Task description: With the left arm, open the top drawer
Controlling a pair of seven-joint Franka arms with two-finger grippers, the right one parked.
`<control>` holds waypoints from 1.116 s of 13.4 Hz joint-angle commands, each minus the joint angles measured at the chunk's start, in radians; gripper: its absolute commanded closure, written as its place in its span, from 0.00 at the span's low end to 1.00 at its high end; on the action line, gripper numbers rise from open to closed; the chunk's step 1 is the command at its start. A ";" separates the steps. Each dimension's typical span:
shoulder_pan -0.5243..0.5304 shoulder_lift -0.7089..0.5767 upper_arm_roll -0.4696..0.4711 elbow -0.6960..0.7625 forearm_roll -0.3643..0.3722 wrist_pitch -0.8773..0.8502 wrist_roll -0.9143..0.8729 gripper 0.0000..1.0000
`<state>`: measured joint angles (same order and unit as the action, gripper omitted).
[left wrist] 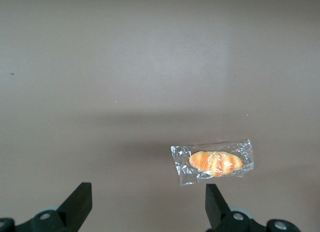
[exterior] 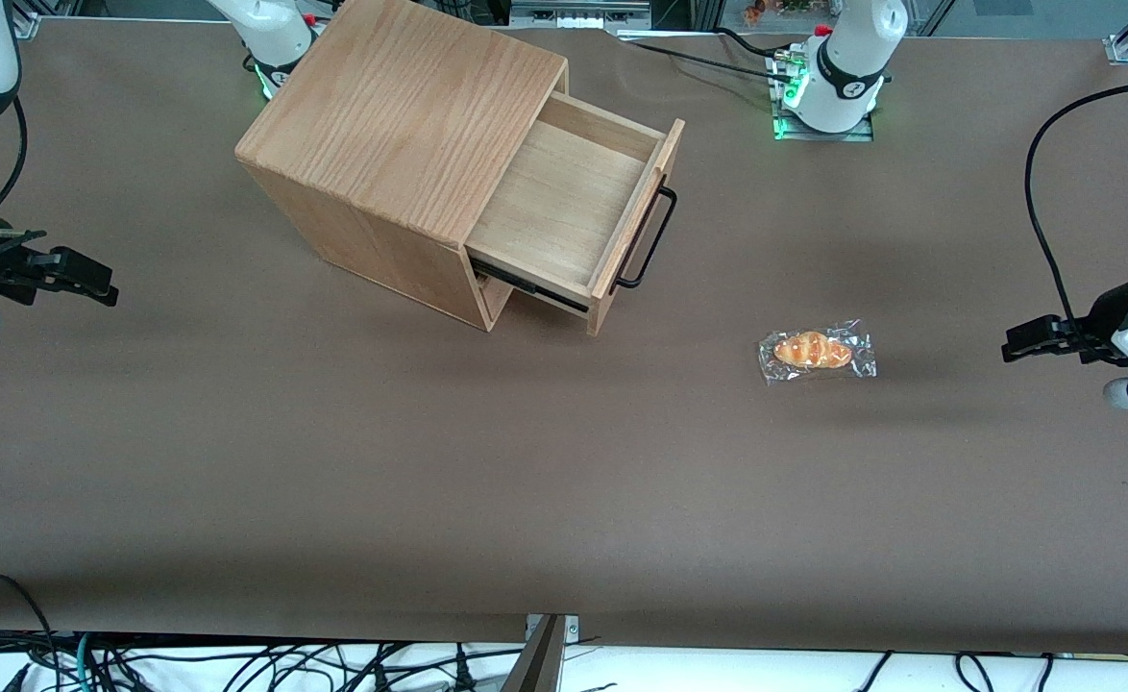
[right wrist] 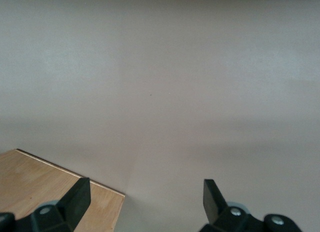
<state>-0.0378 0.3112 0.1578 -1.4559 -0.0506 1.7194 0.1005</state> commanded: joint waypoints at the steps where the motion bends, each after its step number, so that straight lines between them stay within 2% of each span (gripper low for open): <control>1: -0.013 0.003 0.003 0.005 -0.002 -0.006 0.015 0.00; 15: -0.005 0.003 -0.018 0.008 0.002 -0.067 0.015 0.00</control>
<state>-0.0440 0.3132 0.1390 -1.4579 -0.0507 1.6669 0.1005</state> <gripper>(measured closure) 0.000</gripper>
